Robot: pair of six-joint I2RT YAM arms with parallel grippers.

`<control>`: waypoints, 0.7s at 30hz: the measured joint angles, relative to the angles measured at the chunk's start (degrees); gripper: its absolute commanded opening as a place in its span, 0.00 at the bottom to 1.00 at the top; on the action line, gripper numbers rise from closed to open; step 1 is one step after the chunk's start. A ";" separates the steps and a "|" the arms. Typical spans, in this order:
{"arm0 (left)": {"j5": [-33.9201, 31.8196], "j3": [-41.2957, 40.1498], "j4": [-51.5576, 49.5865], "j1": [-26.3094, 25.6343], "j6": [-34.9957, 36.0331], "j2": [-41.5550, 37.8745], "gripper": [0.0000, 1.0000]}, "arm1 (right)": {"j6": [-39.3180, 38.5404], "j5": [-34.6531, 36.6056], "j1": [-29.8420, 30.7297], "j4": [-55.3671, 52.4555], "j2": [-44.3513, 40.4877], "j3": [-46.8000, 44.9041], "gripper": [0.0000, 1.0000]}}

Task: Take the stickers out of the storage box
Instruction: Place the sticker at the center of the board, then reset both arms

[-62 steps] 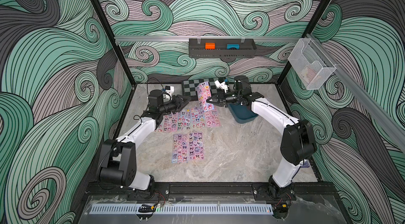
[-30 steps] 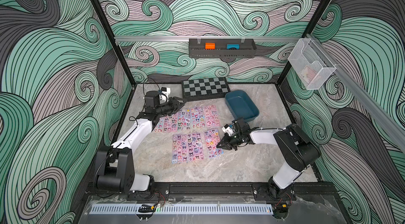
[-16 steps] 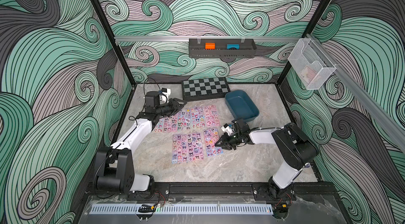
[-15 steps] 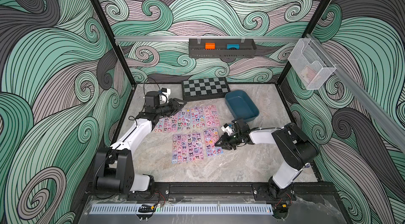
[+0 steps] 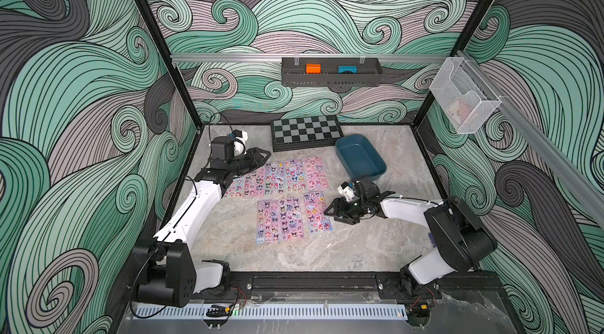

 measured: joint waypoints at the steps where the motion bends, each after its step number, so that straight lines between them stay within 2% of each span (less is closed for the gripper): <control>1: -1.44 0.00 -0.96 0.15 0.61 -0.55 0.57 | -0.63 1.20 -0.13 -1.25 -1.11 0.00 0.71; 6: -9.79 -3.32 -0.90 1.03 2.56 -6.54 0.75 | -5.57 8.76 -1.18 -8.46 -9.57 1.33 0.74; 9: -14.75 -7.98 0.83 1.36 3.10 -9.64 0.98 | -10.25 13.75 -3.13 -11.87 -15.87 4.61 0.80; 13: -21.29 -11.65 0.96 1.84 3.10 -10.19 0.98 | -15.37 19.47 -8.37 -11.52 -23.06 7.98 0.98; 18: -28.79 -13.94 2.34 2.25 5.25 -10.16 0.99 | -19.32 32.48 -13.55 -5.03 -29.49 5.90 0.99; 21: -32.48 -17.27 6.93 2.29 7.39 -10.01 0.99 | -20.98 42.32 -15.10 5.57 -31.41 -1.62 0.99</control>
